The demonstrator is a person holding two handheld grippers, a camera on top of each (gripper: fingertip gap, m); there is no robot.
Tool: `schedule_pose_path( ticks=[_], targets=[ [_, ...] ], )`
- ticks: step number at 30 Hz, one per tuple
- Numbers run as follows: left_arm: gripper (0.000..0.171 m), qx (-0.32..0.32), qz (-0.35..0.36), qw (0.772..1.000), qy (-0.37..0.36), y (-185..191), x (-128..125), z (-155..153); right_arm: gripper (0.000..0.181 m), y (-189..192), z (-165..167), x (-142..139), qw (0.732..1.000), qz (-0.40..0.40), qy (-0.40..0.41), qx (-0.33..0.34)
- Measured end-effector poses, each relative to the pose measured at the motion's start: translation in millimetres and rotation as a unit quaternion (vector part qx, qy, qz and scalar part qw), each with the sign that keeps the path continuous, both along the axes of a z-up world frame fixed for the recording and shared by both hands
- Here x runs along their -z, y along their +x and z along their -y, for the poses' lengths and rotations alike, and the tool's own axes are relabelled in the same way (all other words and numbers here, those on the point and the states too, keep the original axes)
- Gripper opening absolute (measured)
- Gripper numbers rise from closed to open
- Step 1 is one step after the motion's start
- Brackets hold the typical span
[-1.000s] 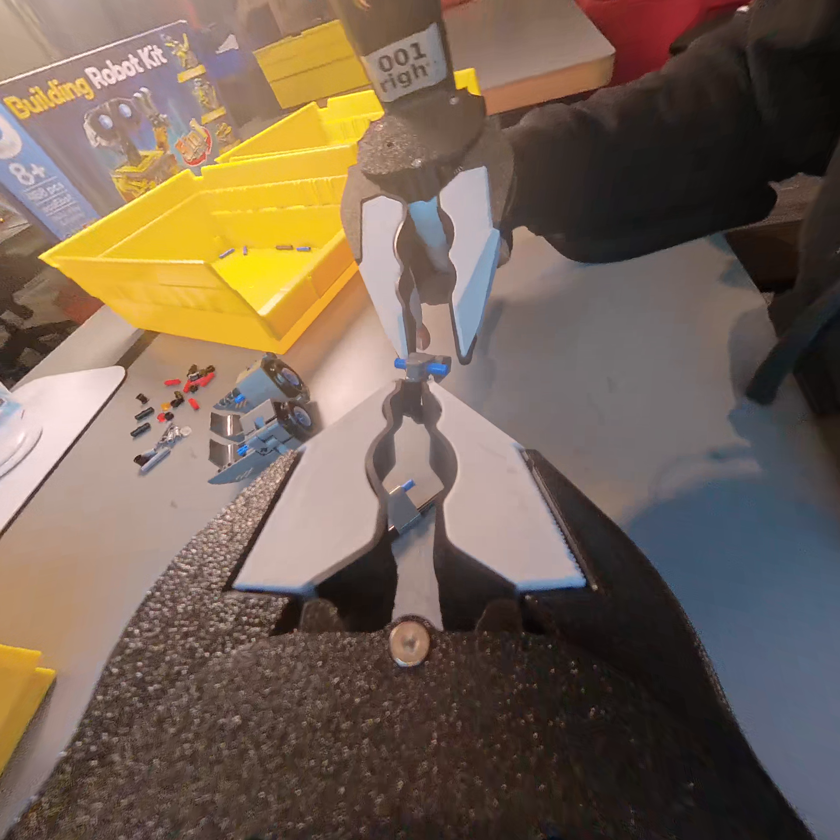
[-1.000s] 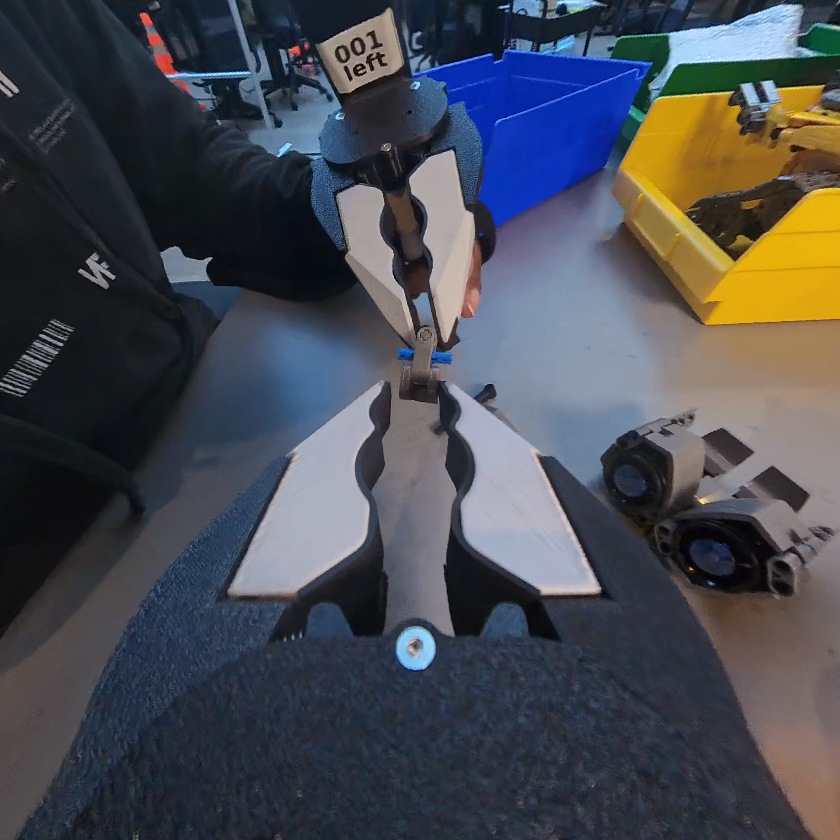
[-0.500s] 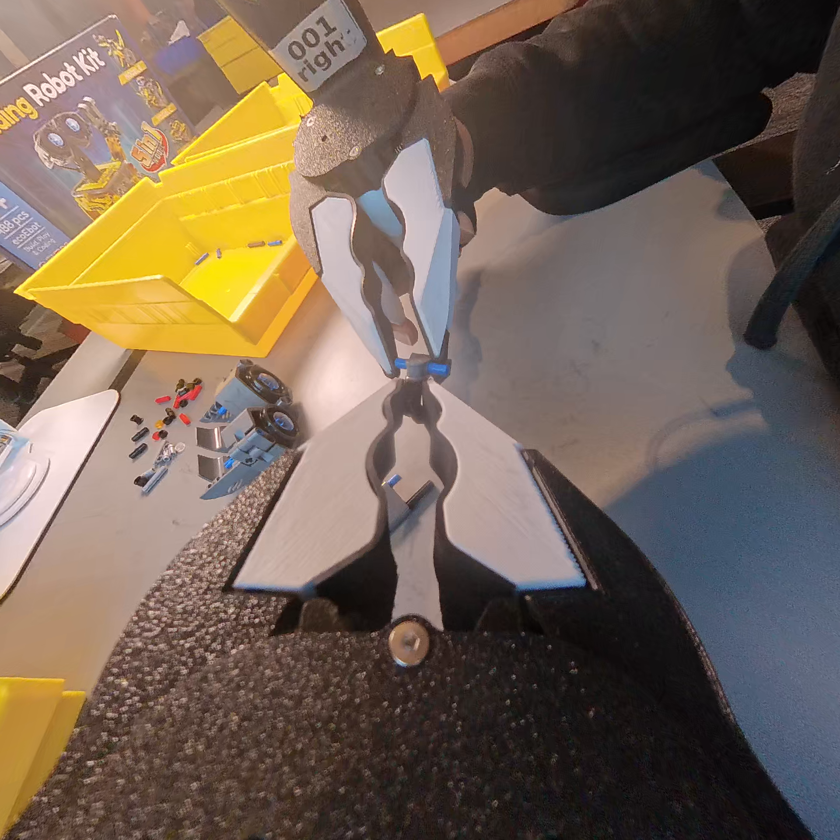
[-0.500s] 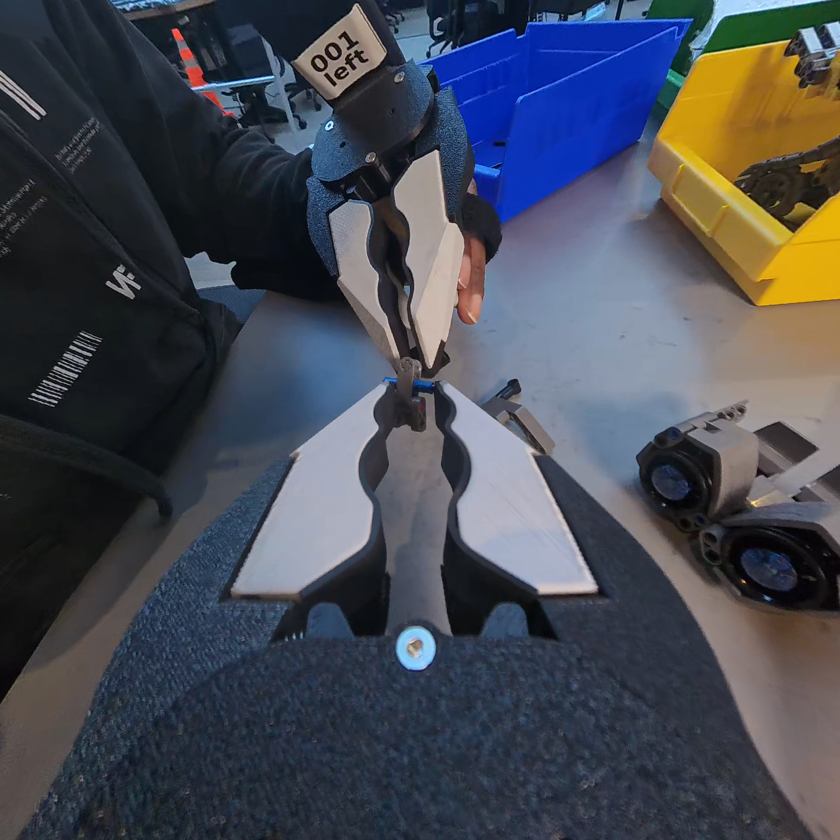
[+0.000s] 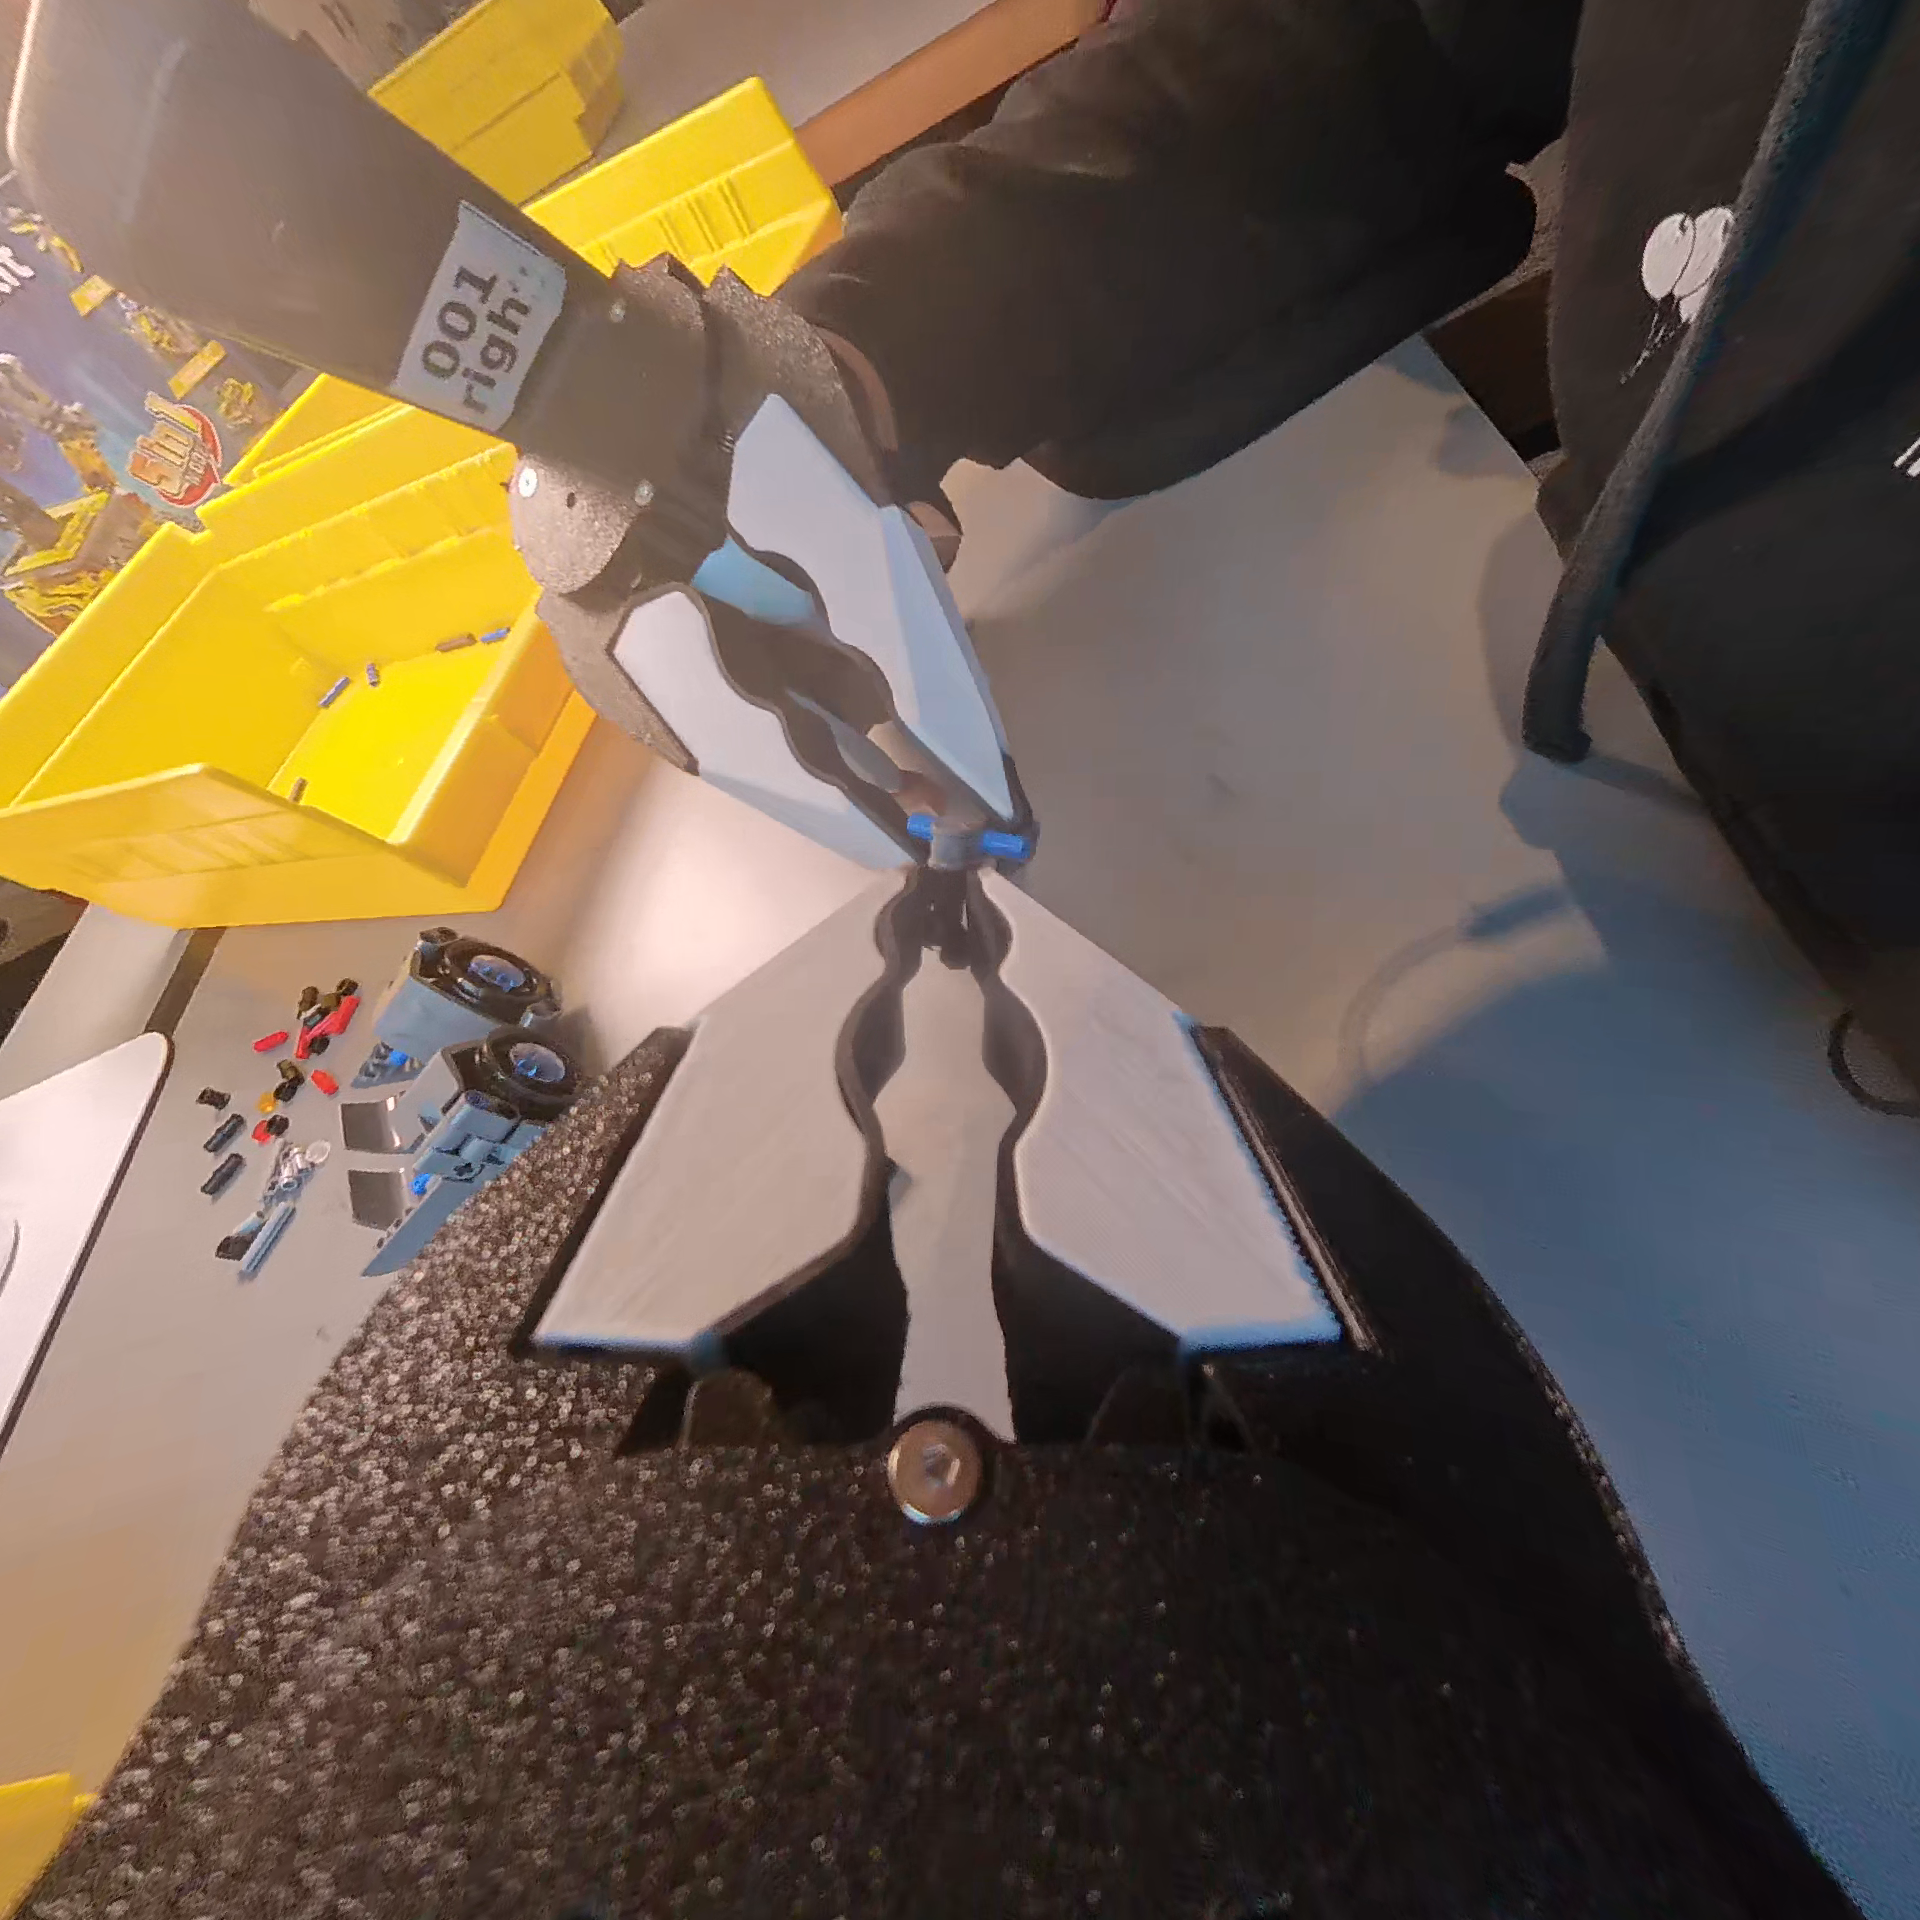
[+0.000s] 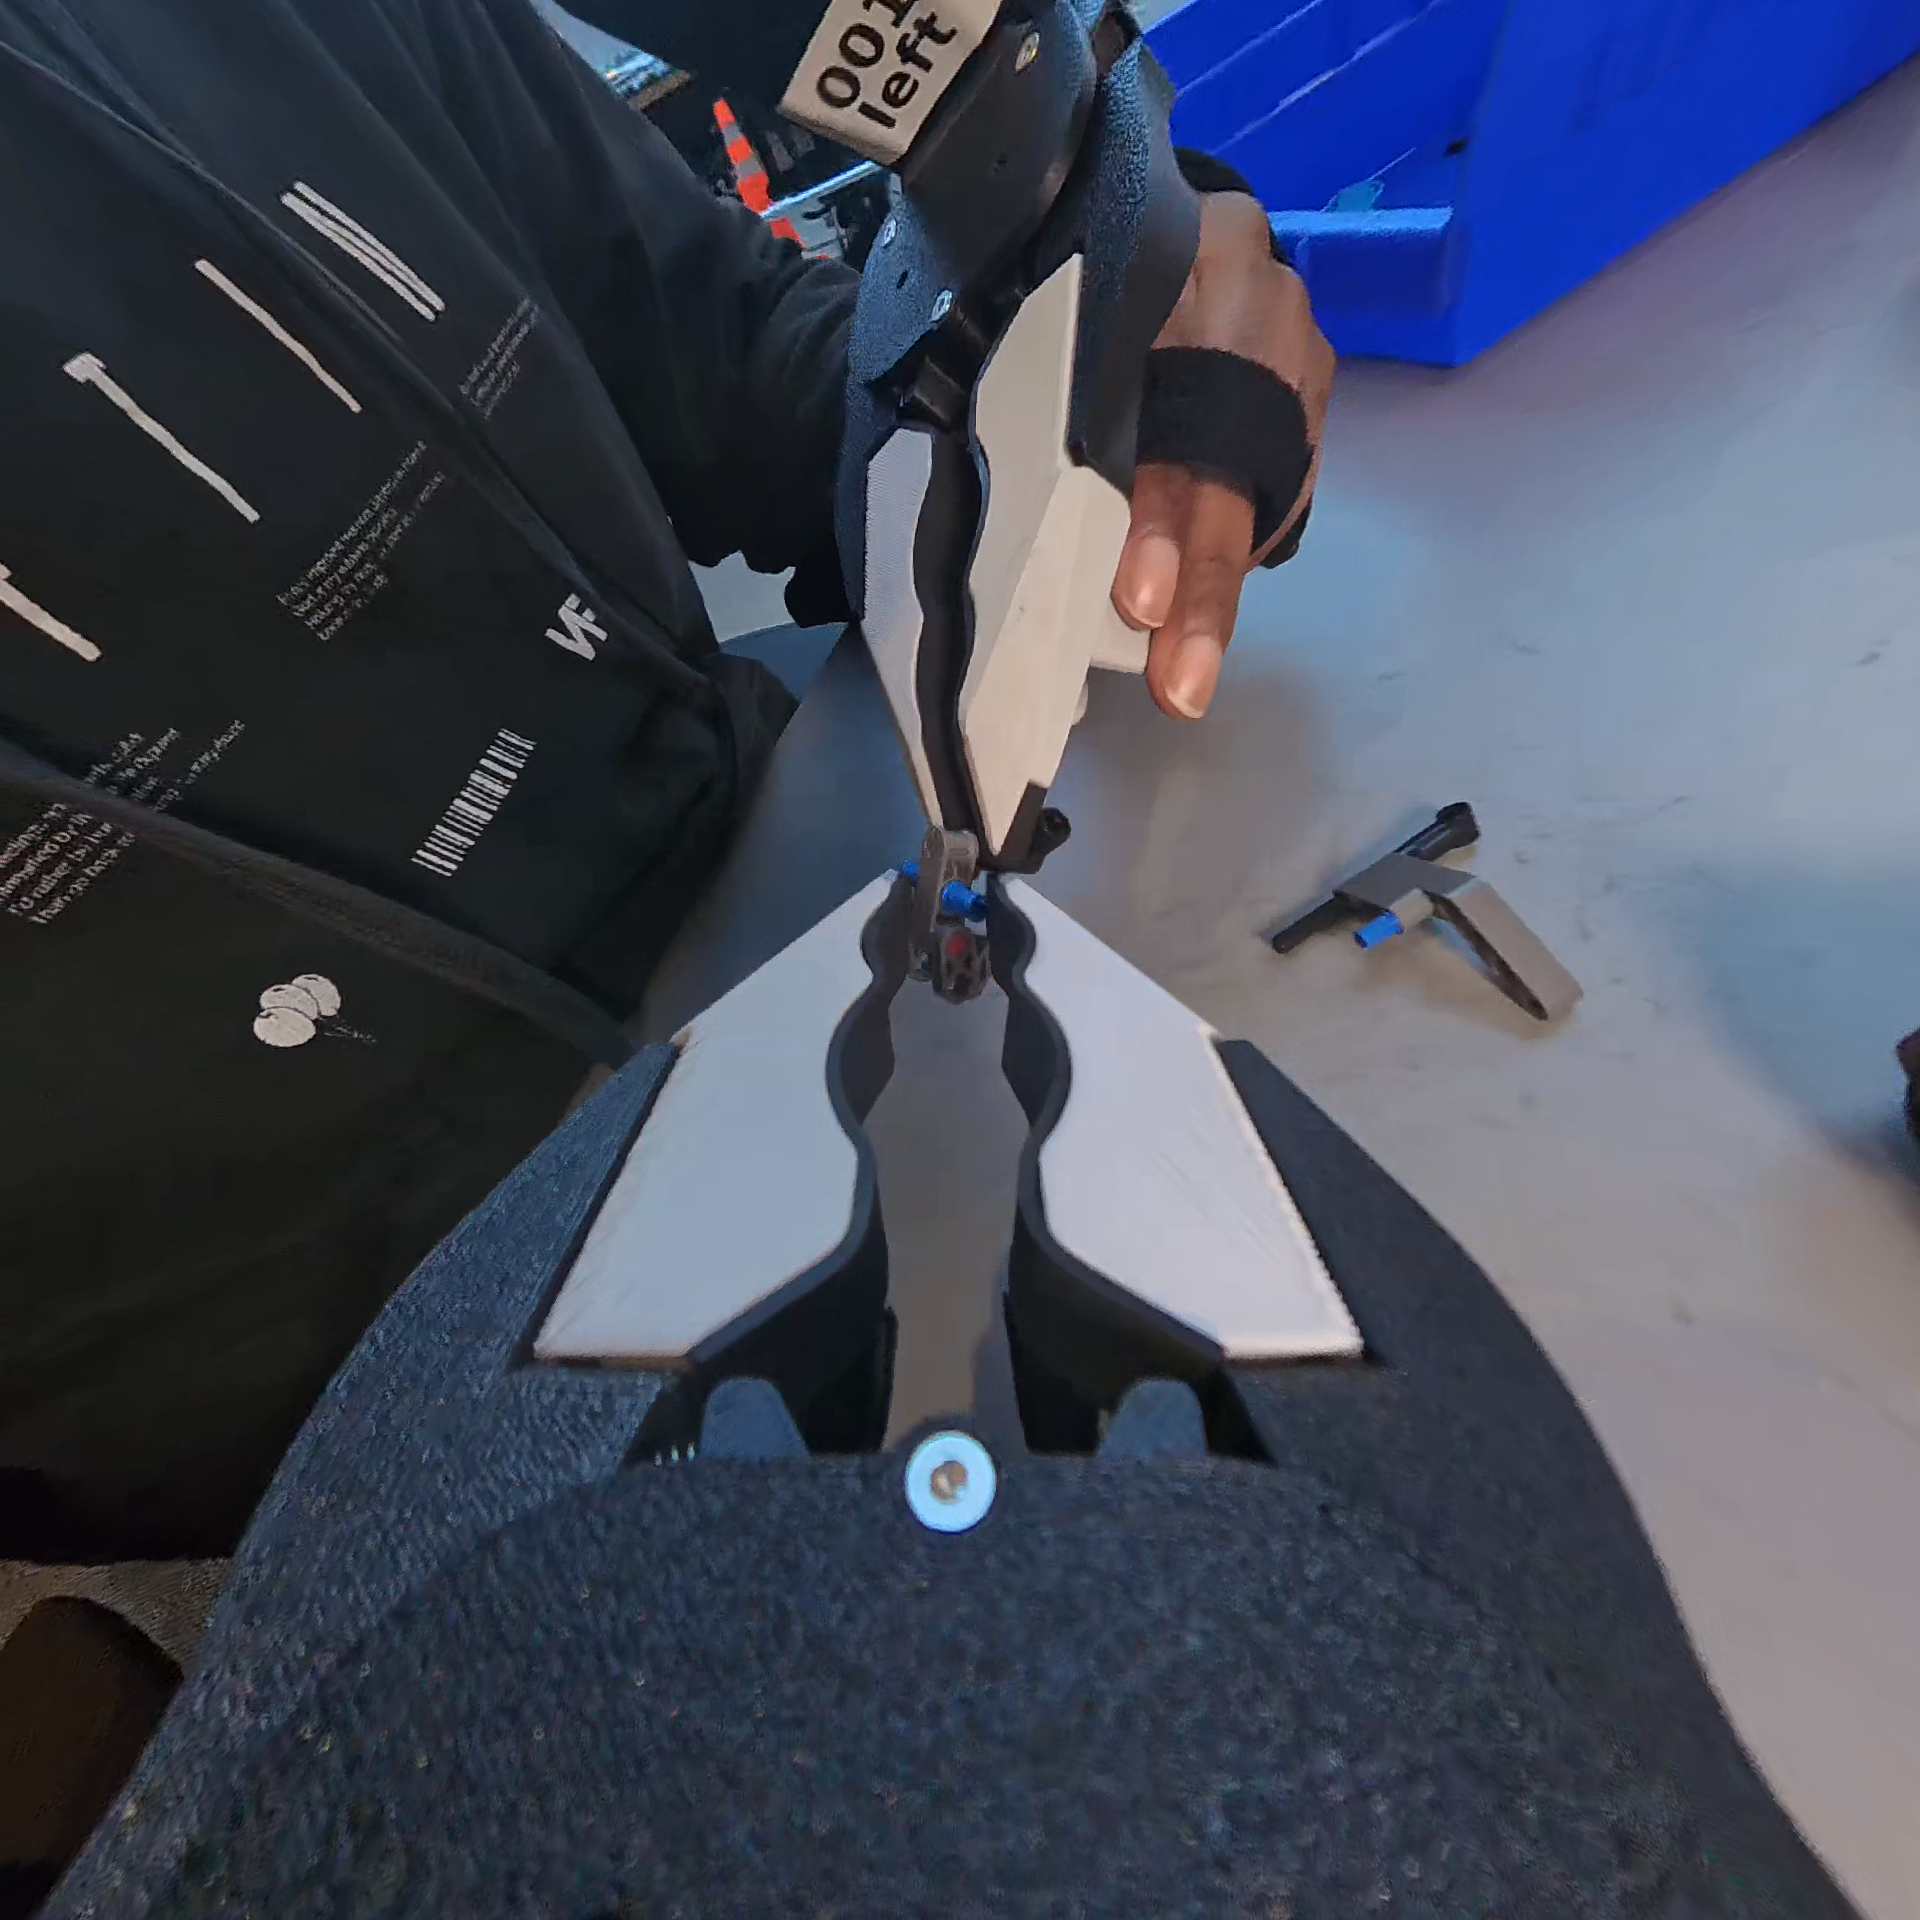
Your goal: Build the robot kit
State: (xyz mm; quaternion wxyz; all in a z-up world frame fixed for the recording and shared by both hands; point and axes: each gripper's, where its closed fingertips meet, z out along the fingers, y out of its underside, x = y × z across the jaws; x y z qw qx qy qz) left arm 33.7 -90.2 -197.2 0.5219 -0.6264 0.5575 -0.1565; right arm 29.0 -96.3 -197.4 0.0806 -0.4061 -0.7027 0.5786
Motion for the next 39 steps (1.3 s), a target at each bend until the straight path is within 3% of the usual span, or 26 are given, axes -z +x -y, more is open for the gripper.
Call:
schedule_pose_path(
  ticks=[13, 17, 21, 27, 33, 39],
  targets=[
    [0.008, -0.073, 0.116, 0.989, -0.056, -21.0, -20.0, -24.7, 0.012, -21.5, -25.6, -18.8, 0.994, -0.059, 0.003, 0.092],
    [0.009, -0.068, 0.082, 0.993, -0.043, -18.5, -12.6, -22.3, 0.012, -18.4, -24.3, -12.1, 0.996, -0.039, -0.001, 0.081],
    [0.030, -0.081, 0.000, 0.997, 0.006, -26.4, 0.7, -23.5, 0.011, -11.1, -28.5, 6.3, 0.997, 0.004, 0.023, 0.074],
    [0.027, -0.117, 0.106, 0.985, -0.072, -36.8, -12.5, -34.5, 0.011, -26.0, -48.9, -23.4, 0.986, -0.073, 0.007, 0.147],
    [0.033, -0.098, 0.295, 0.932, -0.187, -39.0, -42.7, -38.6, 0.011, -34.0, -58.0, -45.7, 0.969, -0.152, -0.003, 0.197],
    [0.027, -0.101, 0.355, 0.902, -0.225, -46.7, -50.2, -44.0, 0.012, -39.5, -57.0, -56.7, 0.955, -0.197, -0.005, 0.222]
  ],
)
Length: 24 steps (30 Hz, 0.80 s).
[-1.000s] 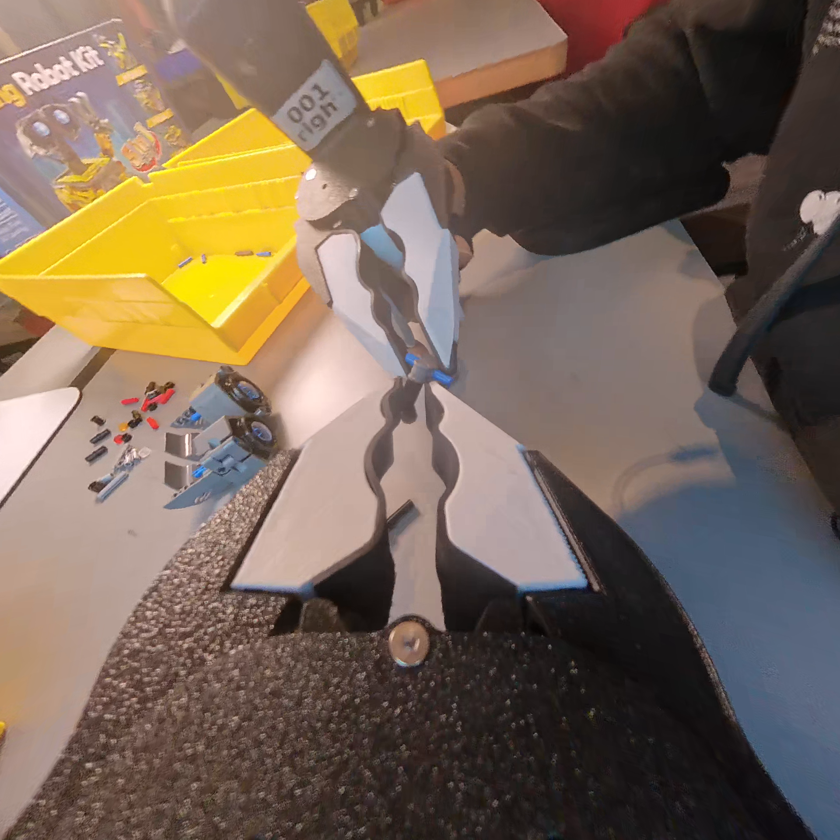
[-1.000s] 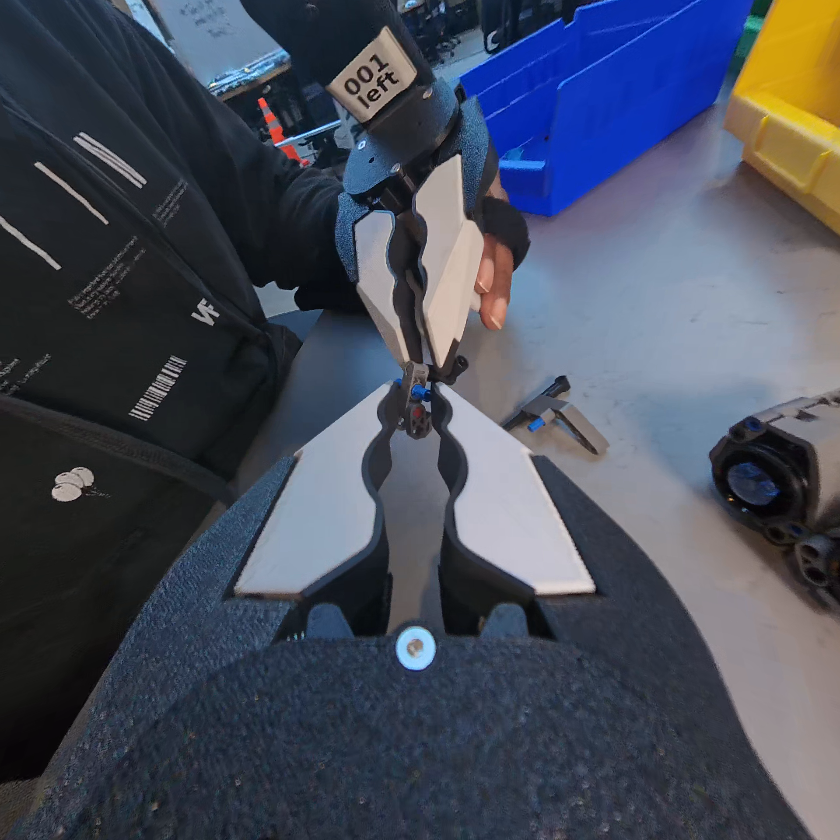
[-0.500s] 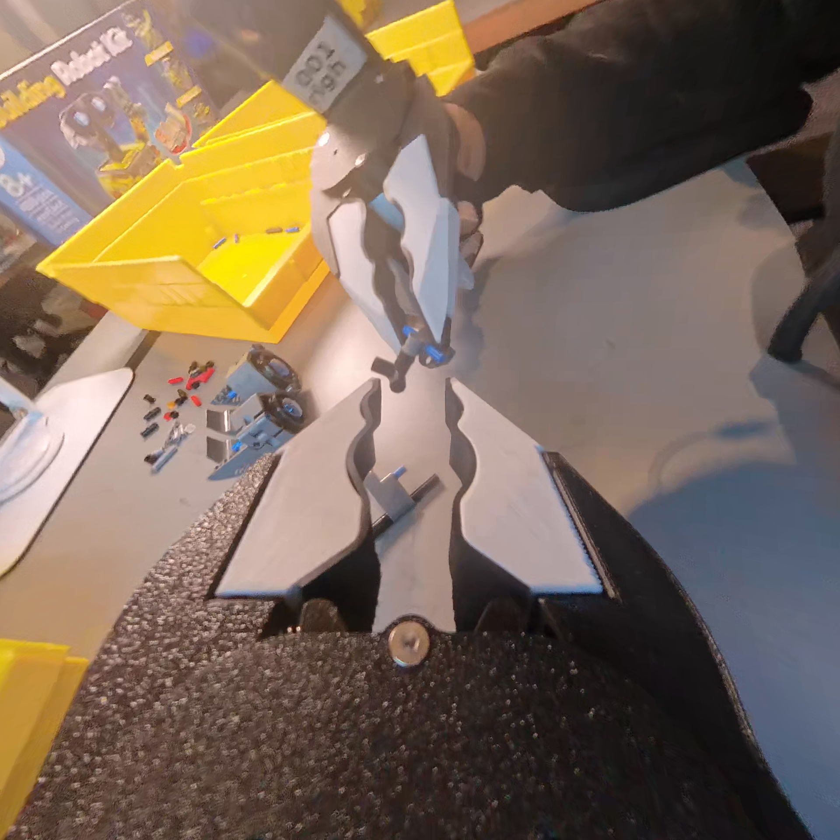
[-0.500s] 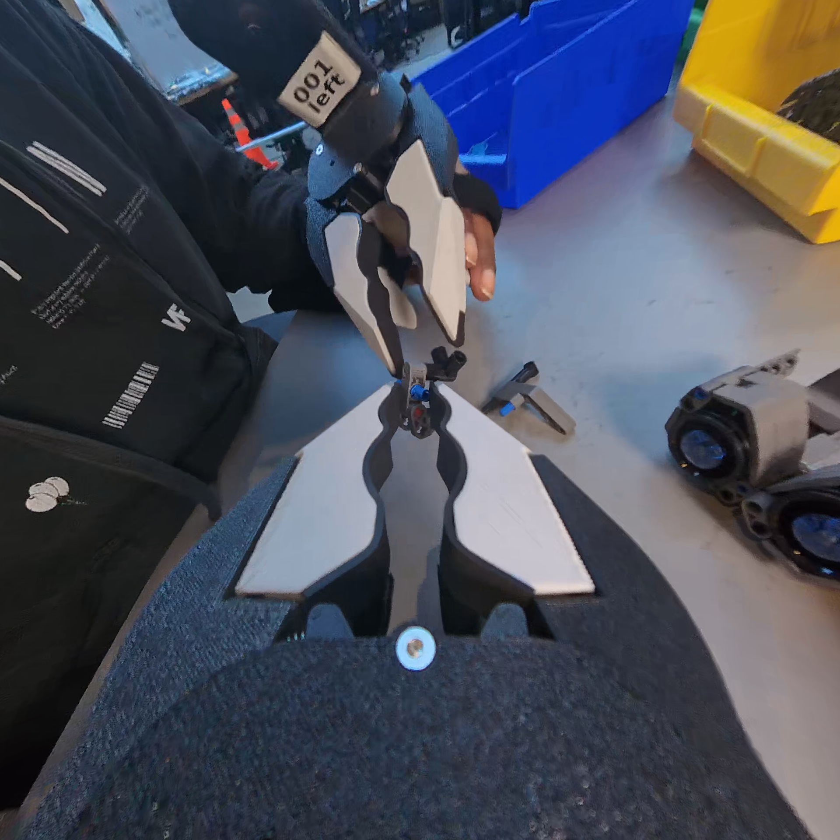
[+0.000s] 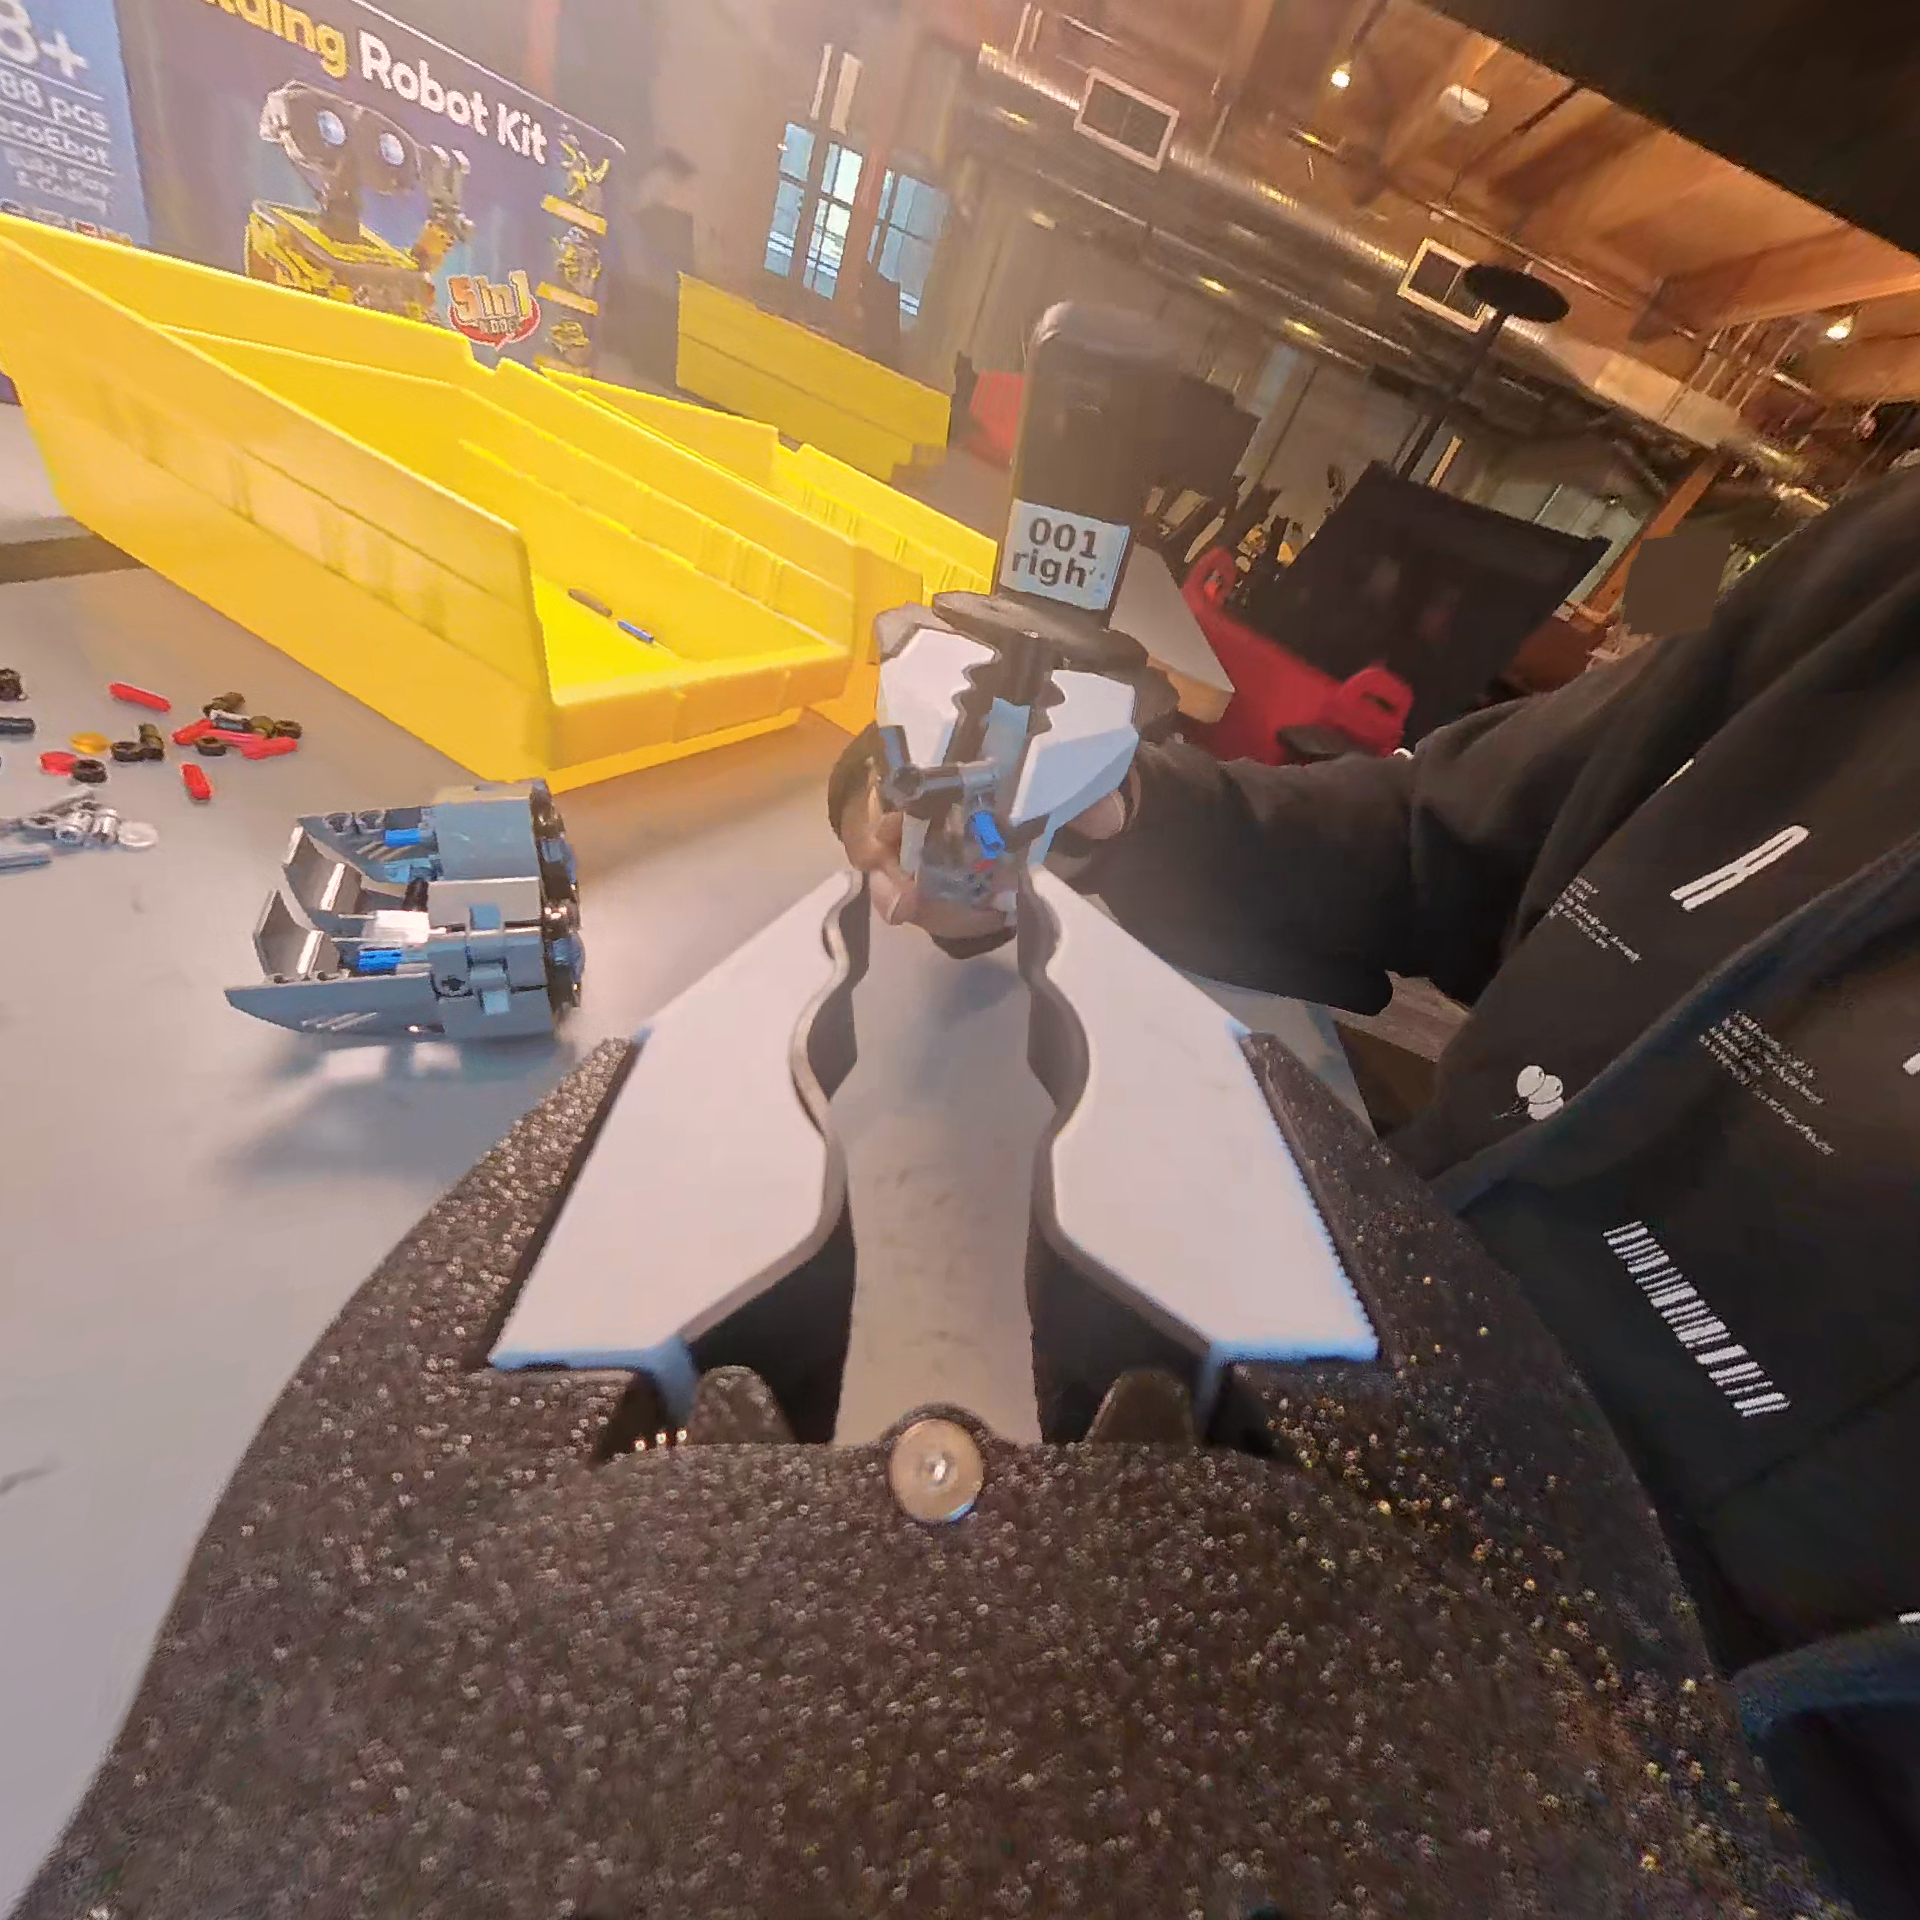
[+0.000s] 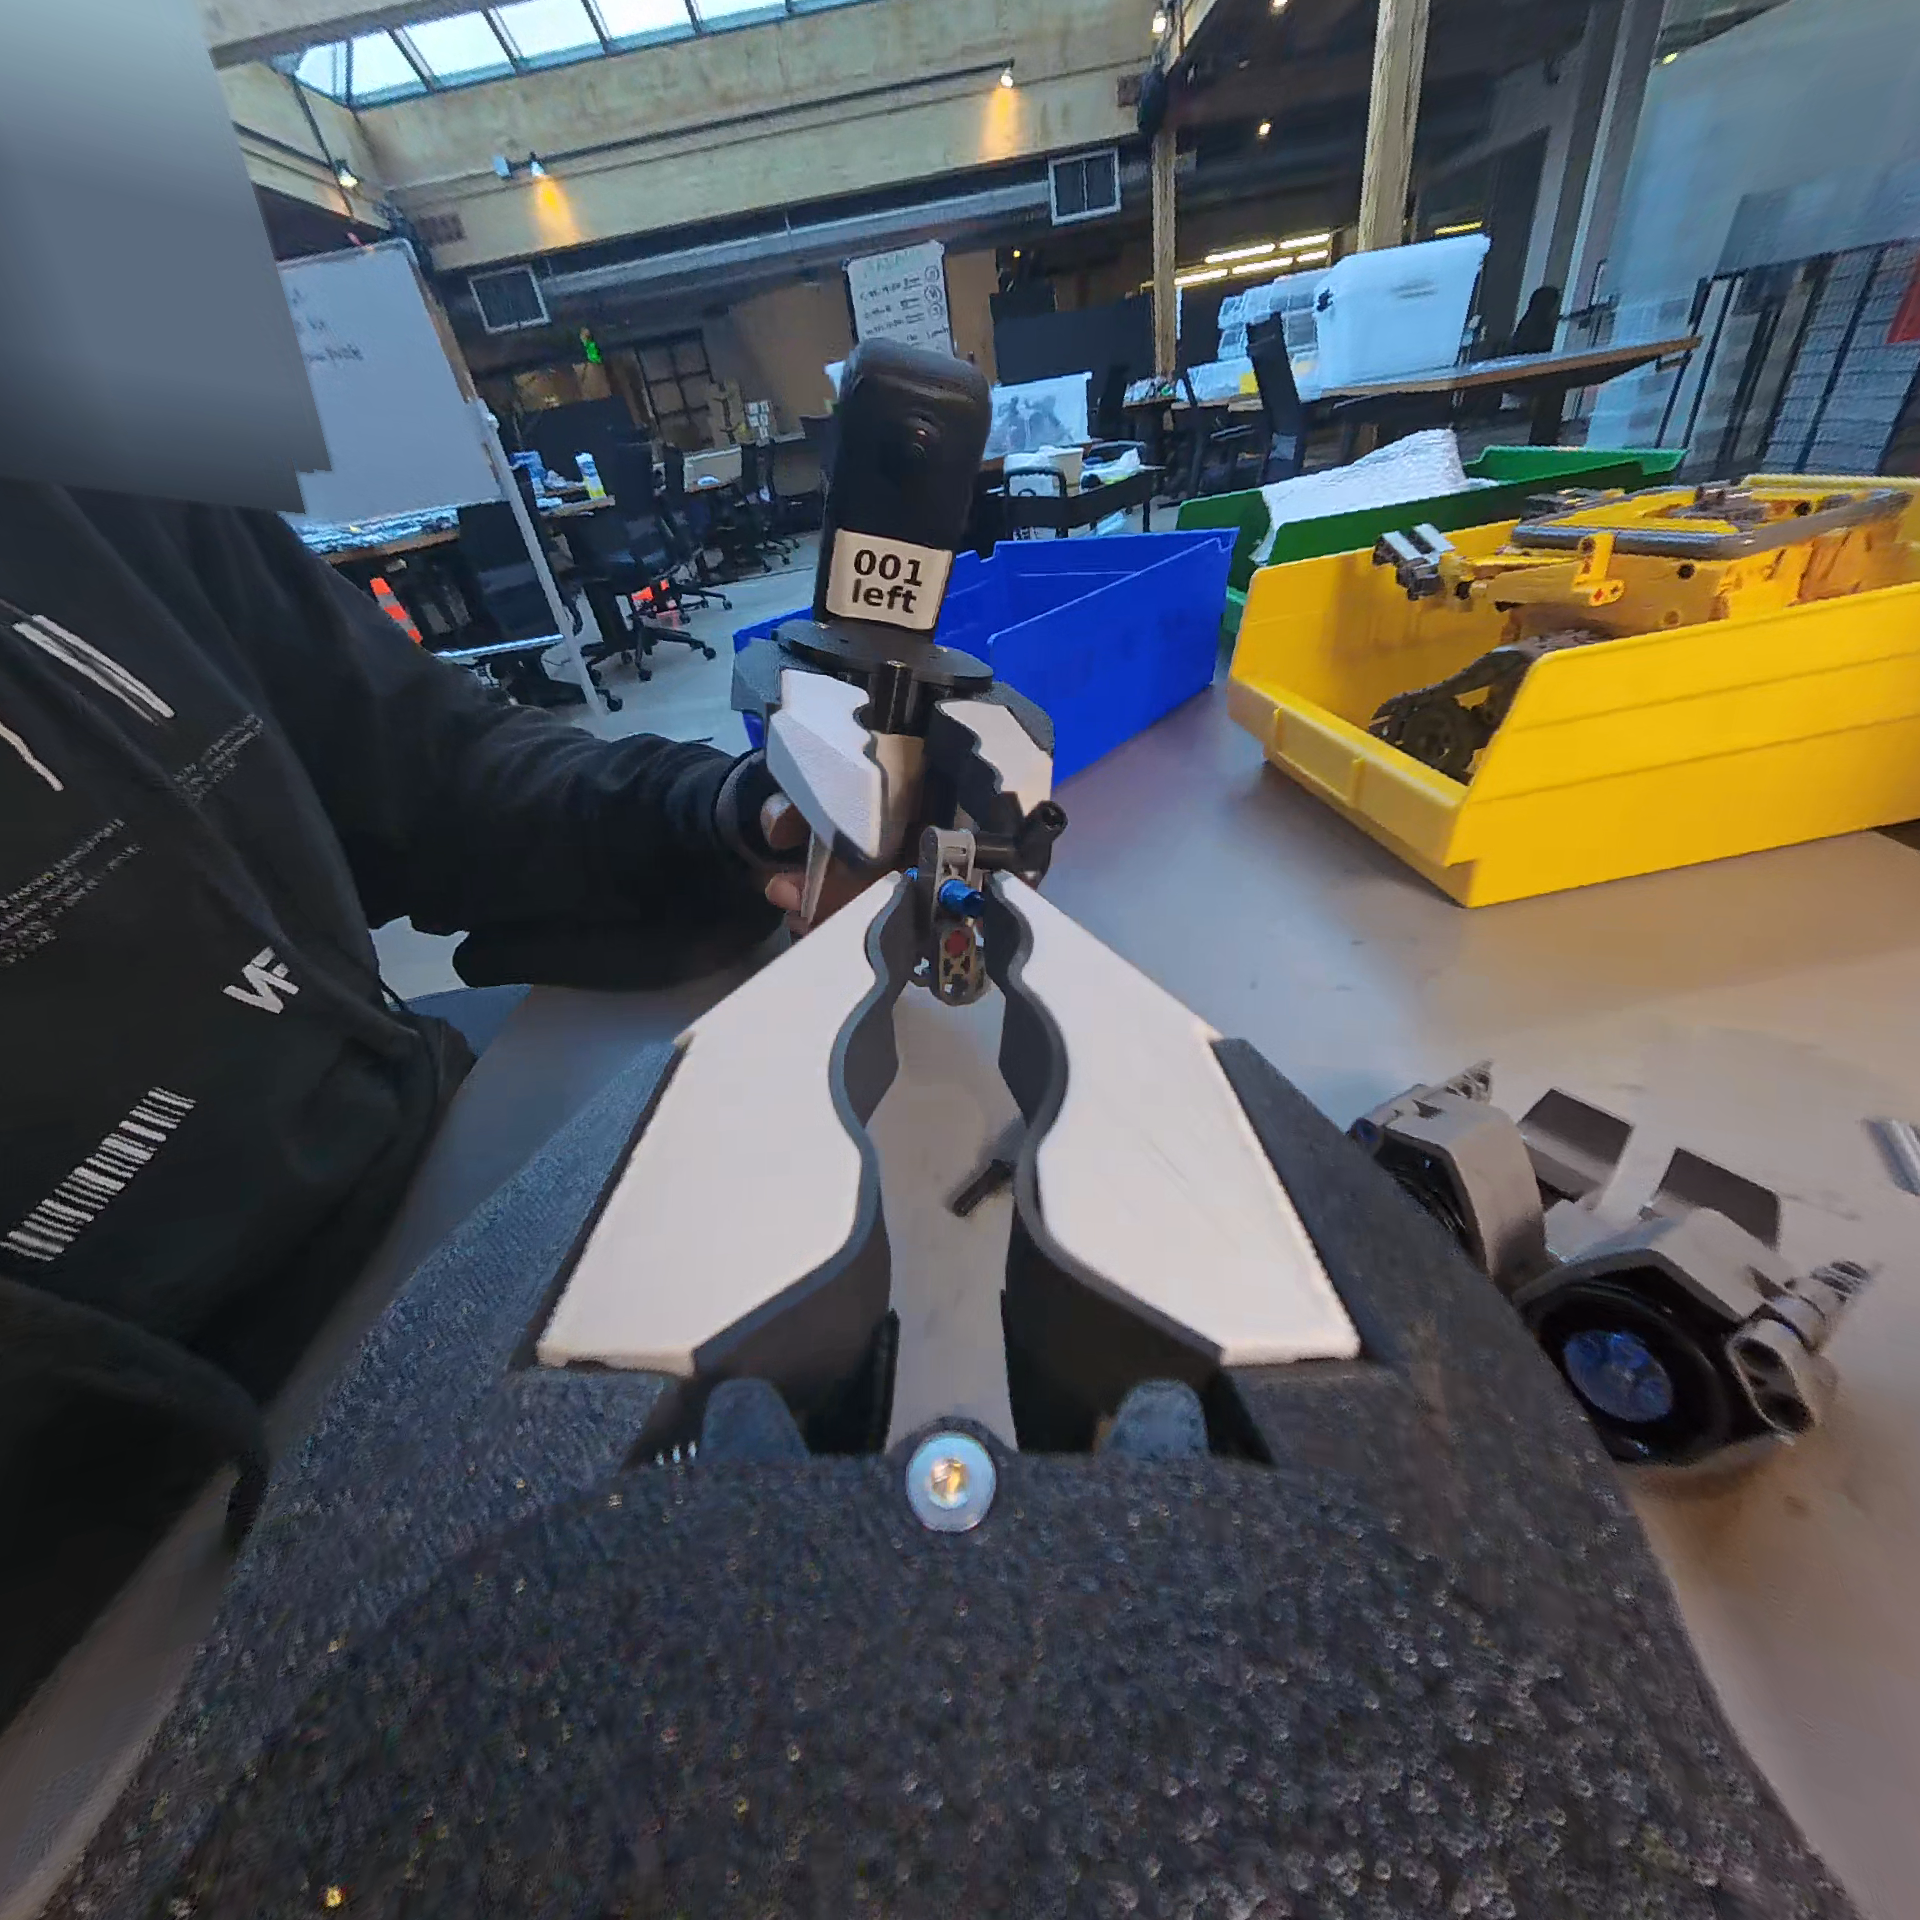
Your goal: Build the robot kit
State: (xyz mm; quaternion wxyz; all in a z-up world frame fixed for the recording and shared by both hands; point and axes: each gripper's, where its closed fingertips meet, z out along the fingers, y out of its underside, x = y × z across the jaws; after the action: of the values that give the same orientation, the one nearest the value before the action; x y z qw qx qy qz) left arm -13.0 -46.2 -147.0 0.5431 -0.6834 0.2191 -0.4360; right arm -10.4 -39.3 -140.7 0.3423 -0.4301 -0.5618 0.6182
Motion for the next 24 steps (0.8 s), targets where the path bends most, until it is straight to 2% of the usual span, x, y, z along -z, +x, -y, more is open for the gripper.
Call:
schedule_pose_path(
  ticks=[10, 18, 24],
  targets=[
    [0.006, 0.020, -0.002, 1.000, 0.006, 5.4, -1.3, 5.2, 0.011, -6.4, 4.6, 4.0, 1.000, -0.008, 0.011, 0.008],
    [0.009, 0.027, 0.000, 1.000, 0.000, 6.6, 0.5, 5.8, 0.011, -8.3, 5.3, 5.5, 0.999, -0.015, 0.045, 0.023],
    [0.007, 0.071, 0.062, 0.995, -0.034, 6.3, -5.3, 11.4, 0.012, -6.8, 10.4, 1.5, 0.995, -0.031, 0.089, 0.028]
  ],
)
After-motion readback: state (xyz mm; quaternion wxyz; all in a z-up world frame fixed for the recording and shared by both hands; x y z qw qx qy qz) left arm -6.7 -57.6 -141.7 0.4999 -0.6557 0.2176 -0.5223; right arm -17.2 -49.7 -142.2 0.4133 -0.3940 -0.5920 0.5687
